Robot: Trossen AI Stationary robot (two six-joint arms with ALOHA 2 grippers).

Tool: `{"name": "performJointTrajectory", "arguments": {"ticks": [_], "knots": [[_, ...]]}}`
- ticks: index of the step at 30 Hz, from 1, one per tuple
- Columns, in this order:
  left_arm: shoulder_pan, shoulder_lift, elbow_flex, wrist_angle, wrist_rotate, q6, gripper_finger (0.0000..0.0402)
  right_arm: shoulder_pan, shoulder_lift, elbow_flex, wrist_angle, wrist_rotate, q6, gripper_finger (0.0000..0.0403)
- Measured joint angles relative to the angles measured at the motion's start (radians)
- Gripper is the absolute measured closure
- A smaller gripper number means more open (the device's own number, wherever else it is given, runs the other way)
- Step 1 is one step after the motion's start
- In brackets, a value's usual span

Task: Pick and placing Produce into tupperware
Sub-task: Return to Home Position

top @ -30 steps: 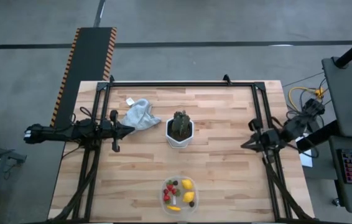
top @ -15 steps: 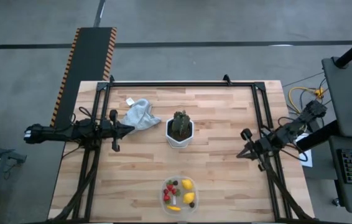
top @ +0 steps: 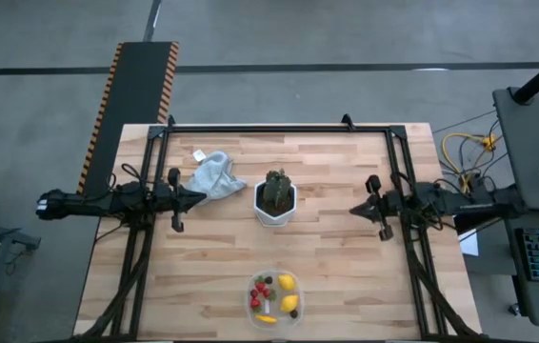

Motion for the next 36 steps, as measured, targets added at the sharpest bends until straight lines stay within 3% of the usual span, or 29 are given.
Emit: {"name": "performJointTrajectory", "arguments": {"ticks": [10,22,27,36], "knots": [[0.000,0.004,-0.001,0.000,0.015,0.033,0.0402,-0.020,0.003,0.000,-0.014,0.079,-0.049,0.0395],[0.000,0.037,-0.003,0.026,0.170,0.104,0.0402,-0.020,0.005,0.001,-0.030,0.133,-0.059,0.0394],[0.001,0.032,-0.003,0.012,0.183,0.127,0.0402,-0.020,0.005,0.001,-0.029,0.140,-0.062,0.0394],[0.000,-0.061,-0.001,-0.046,0.202,0.139,0.0402,-0.019,-0.003,0.009,-0.043,0.175,-0.093,0.0394]]}}
